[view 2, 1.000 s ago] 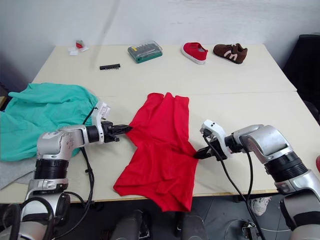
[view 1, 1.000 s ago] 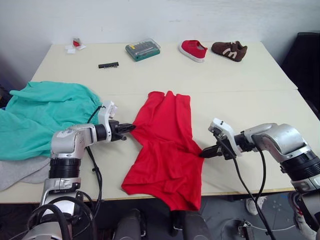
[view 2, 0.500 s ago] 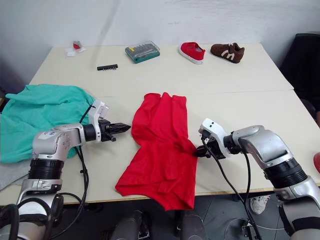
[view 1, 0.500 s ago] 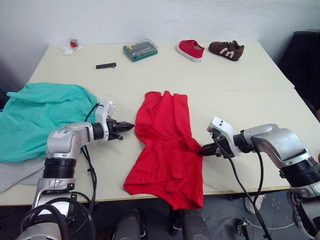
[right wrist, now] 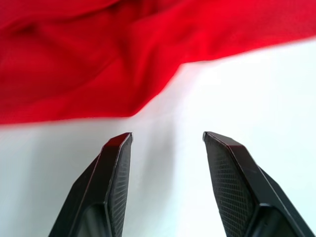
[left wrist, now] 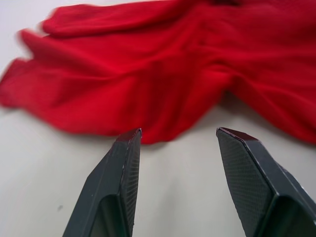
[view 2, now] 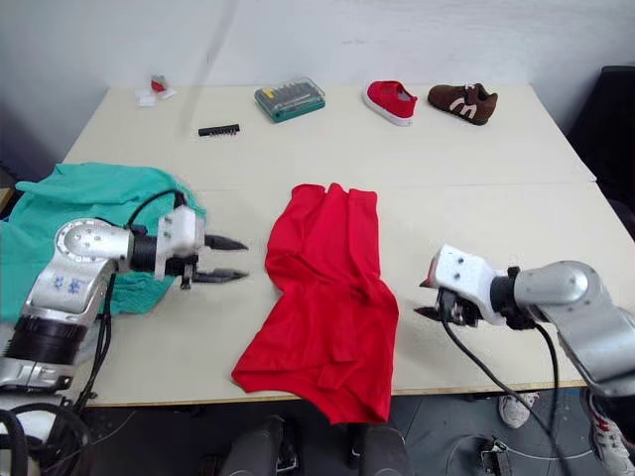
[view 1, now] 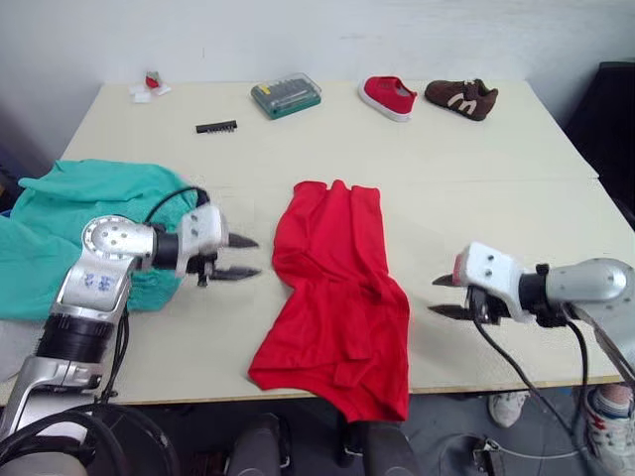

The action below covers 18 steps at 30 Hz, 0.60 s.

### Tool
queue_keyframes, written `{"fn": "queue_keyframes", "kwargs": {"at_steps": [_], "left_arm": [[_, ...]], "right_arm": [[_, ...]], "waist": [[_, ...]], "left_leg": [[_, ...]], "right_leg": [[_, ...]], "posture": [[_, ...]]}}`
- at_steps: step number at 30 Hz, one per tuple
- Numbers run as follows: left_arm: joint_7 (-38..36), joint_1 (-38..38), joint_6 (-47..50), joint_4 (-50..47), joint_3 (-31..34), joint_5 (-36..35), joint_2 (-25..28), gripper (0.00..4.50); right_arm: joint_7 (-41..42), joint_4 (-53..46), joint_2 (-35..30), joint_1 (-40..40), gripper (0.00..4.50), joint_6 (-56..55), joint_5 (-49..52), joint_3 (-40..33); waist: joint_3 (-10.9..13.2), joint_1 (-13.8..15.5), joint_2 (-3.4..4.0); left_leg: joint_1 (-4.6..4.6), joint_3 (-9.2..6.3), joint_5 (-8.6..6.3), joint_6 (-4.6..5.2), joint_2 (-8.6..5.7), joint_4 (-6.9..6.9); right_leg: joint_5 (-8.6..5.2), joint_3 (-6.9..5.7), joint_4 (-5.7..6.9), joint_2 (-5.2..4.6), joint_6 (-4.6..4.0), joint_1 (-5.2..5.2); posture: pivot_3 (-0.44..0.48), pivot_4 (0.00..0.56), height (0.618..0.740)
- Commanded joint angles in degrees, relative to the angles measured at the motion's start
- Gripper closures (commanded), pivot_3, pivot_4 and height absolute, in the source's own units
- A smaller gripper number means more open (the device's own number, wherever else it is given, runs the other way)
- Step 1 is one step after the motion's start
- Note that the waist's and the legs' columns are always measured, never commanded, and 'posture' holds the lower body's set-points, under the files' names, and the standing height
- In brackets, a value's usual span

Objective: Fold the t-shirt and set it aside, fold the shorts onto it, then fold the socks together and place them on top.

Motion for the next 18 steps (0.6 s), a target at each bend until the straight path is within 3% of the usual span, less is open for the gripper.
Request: {"fn": "queue_keyframes", "kwargs": {"at_steps": [1, 4, 8, 18], "left_arm": [[-4.30, -0.15, -14.34, 1.23, -1.31, 1.60, 0.13, 1.96], [-7.52, -0.48, -27.15, 4.31, -3.86, 2.29, -1.04, 1.96], [-11.05, -0.68, -38.05, 7.92, -6.81, 1.67, -2.38, 1.96], [-12.99, -1.08, -51.40, 12.73, -11.67, -0.07, -3.19, 1.96]], "right_arm": [[0.64, -1.62, 0.24, 4.25, 2.20, -20.20, -5.70, -2.41], [0.01, 2.43, 1.08, 8.15, 2.20, -38.90, -11.41, -0.89], [-0.82, 6.93, 2.86, 9.23, 2.20, -49.87, -14.87, 1.44], [-1.91, 10.89, 4.58, 9.15, 2.20, -59.71, -19.51, 6.66]], "waist": [[0.00, -0.01, 0.00], [0.00, -0.03, 0.00], [0.00, -0.07, 0.00], [0.00, -0.07, 0.00]], "left_leg": [[0.01, 0.02, 0.01, 0.02, -0.01, 0.05], [0.04, 0.03, 0.05, 0.13, -0.05, 0.06], [0.09, 0.05, 0.11, 0.24, -0.06, 0.10], [0.11, 0.01, 0.12, 0.25, -0.03, 0.24]], "right_leg": [[0.01, 0.01, 0.01, 0.00, 0.02, 0.01], [0.13, 0.06, -0.02, -0.03, 0.14, 0.08], [0.28, 0.11, -0.06, -0.05, 0.13, 0.14], [0.29, 0.11, 0.04, -0.03, 0.12, 0.15]], "posture": [[0.000, 0.150, 0.740], [0.000, 0.150, 0.740], [0.000, 0.150, 0.740], [0.000, 0.150, 0.740]]}}
